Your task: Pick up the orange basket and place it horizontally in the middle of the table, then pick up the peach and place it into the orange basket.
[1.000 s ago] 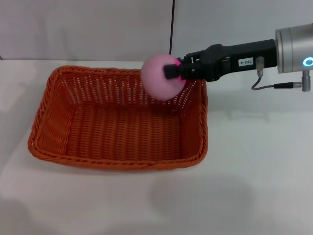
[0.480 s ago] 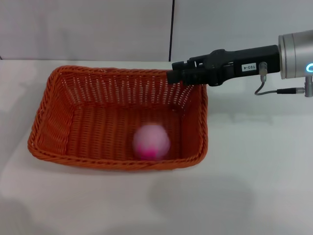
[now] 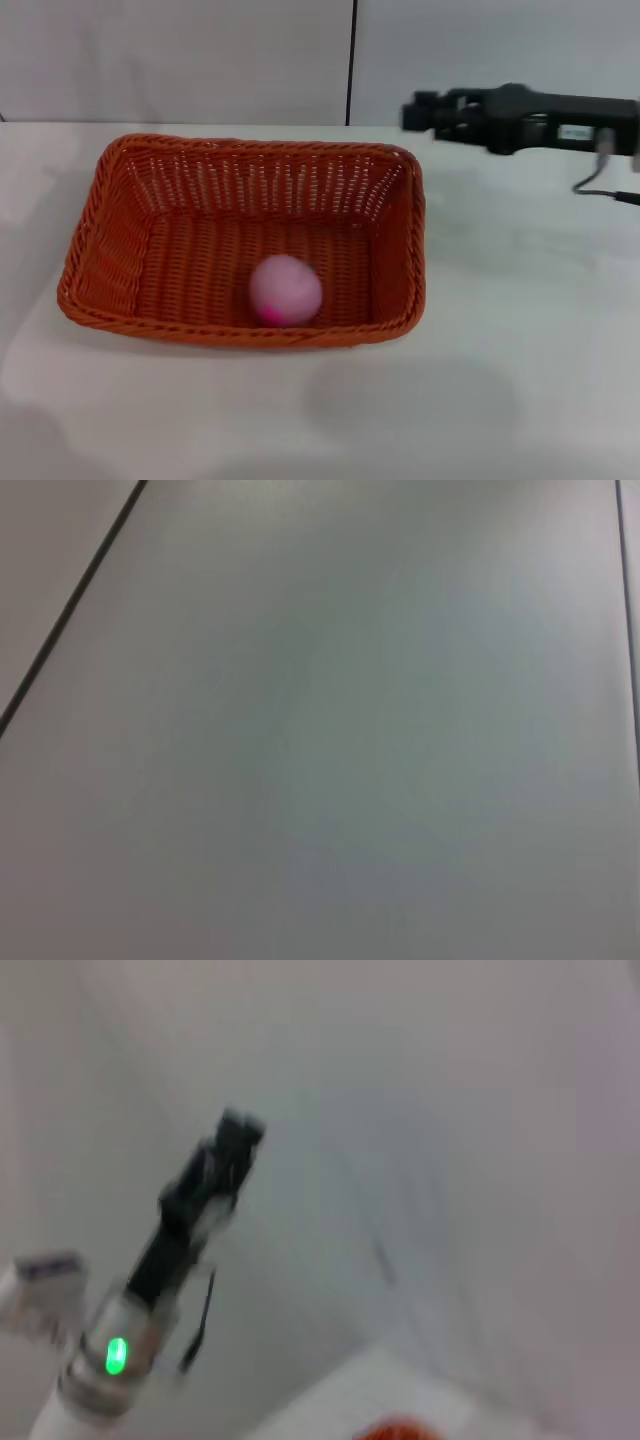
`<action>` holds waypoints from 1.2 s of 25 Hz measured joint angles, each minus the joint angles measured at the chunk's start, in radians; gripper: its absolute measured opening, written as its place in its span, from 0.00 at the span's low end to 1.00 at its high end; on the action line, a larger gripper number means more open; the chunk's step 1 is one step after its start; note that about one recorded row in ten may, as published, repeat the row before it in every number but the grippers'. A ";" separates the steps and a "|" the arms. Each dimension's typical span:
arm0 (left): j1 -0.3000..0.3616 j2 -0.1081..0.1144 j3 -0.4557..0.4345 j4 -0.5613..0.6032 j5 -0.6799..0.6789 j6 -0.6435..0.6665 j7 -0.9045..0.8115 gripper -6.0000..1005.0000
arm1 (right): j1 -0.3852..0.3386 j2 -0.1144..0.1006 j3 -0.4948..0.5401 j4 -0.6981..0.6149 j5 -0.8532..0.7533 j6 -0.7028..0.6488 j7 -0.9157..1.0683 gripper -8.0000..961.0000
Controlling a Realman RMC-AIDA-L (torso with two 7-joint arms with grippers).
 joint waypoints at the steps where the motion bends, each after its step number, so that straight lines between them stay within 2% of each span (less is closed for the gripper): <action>1: 0.000 0.000 0.000 0.000 0.000 0.000 0.000 0.50 | -0.020 0.000 0.006 0.001 0.037 -0.001 -0.022 0.45; 7: 0.019 0.000 -0.007 -0.003 -0.001 -0.002 -0.003 0.50 | -0.201 0.013 0.037 0.022 0.321 -0.002 -0.280 0.45; 12: 0.036 0.000 -0.008 -0.027 -0.001 0.003 -0.003 0.50 | -0.294 0.033 0.130 0.126 0.481 -0.015 -0.484 0.45; 18: 0.062 0.000 -0.003 -0.041 -0.001 0.017 -0.003 0.50 | -0.346 0.034 0.308 0.273 0.610 -0.090 -0.665 0.45; 19: 0.081 -0.001 -0.005 -0.045 -0.001 0.020 -0.003 0.50 | -0.360 0.035 0.385 0.289 0.622 -0.114 -0.701 0.45; 30: 0.142 0.001 -0.020 -0.052 -0.001 0.024 -0.001 0.50 | -0.375 0.034 0.598 0.337 0.625 -0.134 -0.808 0.45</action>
